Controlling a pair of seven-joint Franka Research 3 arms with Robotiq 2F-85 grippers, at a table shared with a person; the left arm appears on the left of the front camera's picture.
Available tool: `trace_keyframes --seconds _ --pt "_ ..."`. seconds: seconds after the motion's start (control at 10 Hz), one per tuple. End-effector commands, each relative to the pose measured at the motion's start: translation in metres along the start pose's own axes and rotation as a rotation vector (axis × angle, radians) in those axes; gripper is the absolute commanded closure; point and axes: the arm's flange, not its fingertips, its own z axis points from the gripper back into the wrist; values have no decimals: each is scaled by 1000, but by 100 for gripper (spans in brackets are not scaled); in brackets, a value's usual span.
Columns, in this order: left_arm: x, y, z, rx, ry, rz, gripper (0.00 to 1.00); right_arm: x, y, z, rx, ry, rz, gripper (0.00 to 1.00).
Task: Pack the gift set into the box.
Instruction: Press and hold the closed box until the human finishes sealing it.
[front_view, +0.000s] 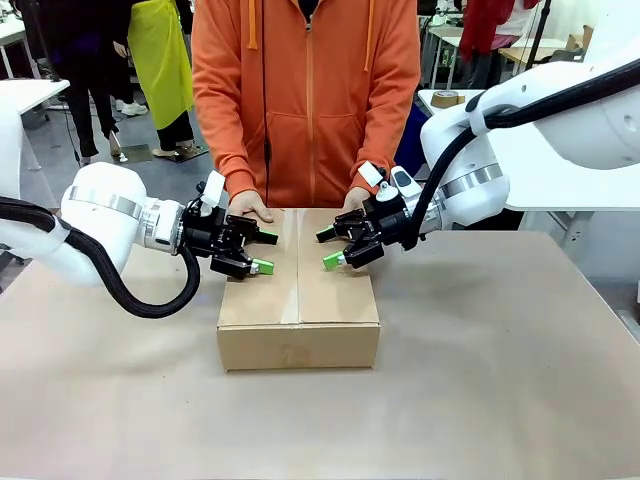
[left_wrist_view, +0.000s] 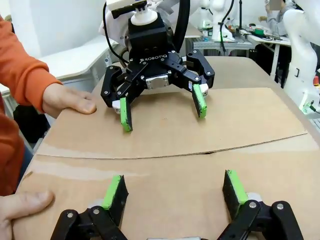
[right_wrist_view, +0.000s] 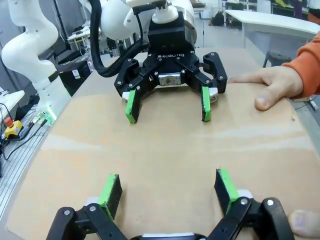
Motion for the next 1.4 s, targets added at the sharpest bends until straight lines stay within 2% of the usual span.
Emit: trace_keyframes --seconds 0.0,0.2,0.3,0.4,1.3 --pt "-7 4 1 -28 69 31 0 -34 -1 -9 -79 59 -31 0" --pt "-6 3 12 -90 40 58 0 -40 -1 -14 -118 46 -31 0" --pt "-7 4 13 -99 47 86 0 -4 1 -4 -18 -13 -12 0" --pt "2 2 4 -45 19 32 0 -4 1 -4 -18 -13 -12 0" --pt "2 2 4 -45 19 32 0 -4 1 -4 -18 -13 -12 0"
